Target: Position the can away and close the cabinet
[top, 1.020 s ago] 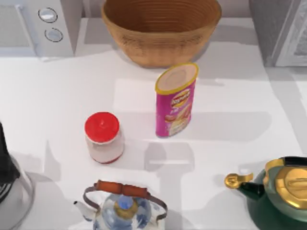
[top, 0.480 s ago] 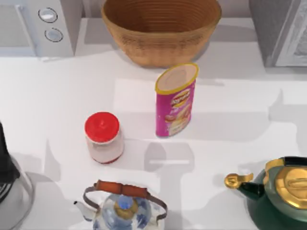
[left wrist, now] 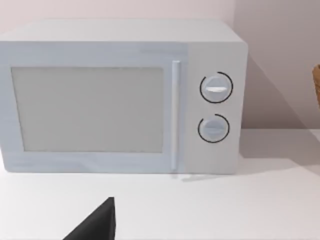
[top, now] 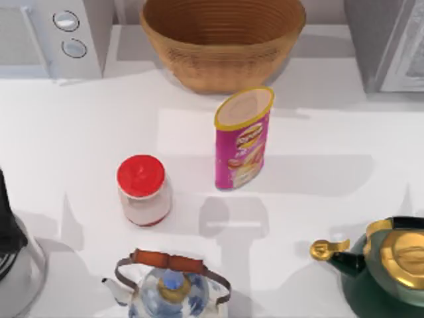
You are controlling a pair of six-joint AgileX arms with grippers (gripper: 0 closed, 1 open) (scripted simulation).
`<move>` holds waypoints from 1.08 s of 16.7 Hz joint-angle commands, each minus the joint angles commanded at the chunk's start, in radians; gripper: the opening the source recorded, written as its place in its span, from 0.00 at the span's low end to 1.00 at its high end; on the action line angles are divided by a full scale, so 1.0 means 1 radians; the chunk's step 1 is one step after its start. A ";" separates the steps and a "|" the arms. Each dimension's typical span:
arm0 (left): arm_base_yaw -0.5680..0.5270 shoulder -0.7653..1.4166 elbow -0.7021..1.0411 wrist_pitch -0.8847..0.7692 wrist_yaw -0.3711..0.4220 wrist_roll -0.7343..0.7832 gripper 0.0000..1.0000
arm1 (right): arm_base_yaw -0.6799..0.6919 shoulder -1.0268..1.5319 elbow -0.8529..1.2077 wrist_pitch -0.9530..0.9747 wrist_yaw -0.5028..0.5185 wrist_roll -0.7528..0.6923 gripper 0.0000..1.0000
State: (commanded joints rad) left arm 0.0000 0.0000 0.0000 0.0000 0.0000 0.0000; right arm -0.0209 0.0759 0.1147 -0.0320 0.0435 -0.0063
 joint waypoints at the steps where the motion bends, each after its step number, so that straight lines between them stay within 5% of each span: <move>1: 0.000 0.000 0.000 0.000 0.000 0.000 1.00 | 0.007 -0.032 -0.044 0.012 -0.015 0.002 1.00; 12: 0.000 0.000 0.000 0.000 0.000 0.000 1.00 | -0.008 -0.042 -0.093 0.061 -0.066 -0.003 1.00; 18: 0.000 0.000 0.000 0.000 0.000 0.000 1.00 | -0.258 0.284 0.079 0.405 -0.344 -0.015 1.00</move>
State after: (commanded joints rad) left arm 0.0000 0.0000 0.0000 0.0000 0.0000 0.0000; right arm -0.2791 0.3596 0.1933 0.3734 -0.3006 -0.0210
